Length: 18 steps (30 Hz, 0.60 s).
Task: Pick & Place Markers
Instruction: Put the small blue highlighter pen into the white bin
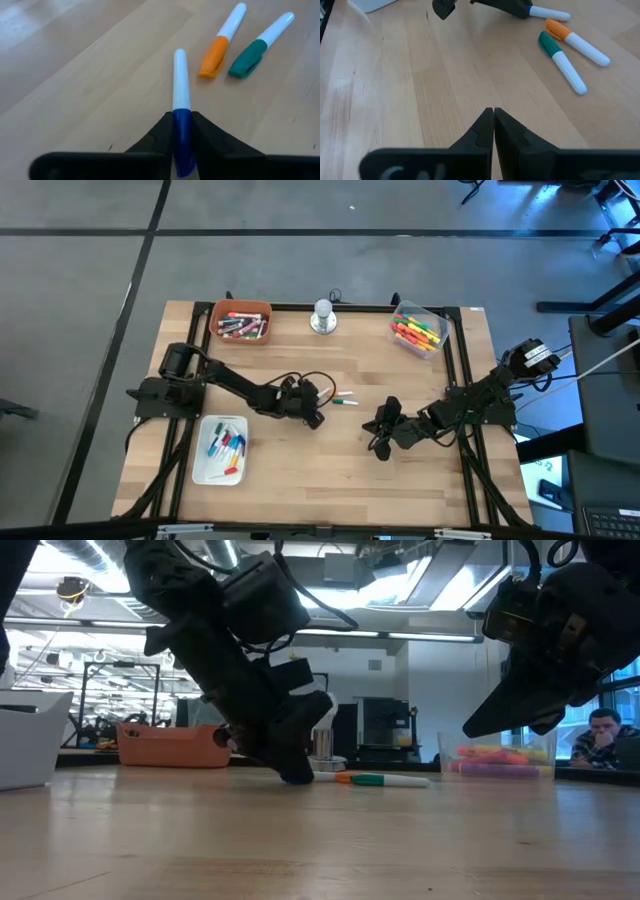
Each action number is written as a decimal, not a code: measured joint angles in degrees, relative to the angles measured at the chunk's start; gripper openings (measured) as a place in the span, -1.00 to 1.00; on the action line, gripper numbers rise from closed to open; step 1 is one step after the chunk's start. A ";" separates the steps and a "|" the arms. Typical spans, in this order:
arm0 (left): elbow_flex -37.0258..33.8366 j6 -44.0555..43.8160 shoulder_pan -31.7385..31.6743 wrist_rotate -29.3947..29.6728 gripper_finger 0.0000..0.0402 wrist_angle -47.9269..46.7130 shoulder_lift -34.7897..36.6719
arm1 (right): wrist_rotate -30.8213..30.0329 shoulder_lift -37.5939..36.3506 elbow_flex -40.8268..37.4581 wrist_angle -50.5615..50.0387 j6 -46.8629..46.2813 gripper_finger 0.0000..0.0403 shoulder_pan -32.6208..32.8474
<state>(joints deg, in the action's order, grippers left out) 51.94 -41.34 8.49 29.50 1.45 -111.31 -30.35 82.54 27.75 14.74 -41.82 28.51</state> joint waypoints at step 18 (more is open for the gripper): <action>-0.76 -3.28 7.80 2.50 -0.79 -24.68 20.76 | -0.02 0.00 -0.02 -0.74 1.40 -0.93 0.02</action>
<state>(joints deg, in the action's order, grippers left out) 51.18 -44.62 16.30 32.00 -23.23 -90.55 -30.37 82.54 27.73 14.00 -40.42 28.53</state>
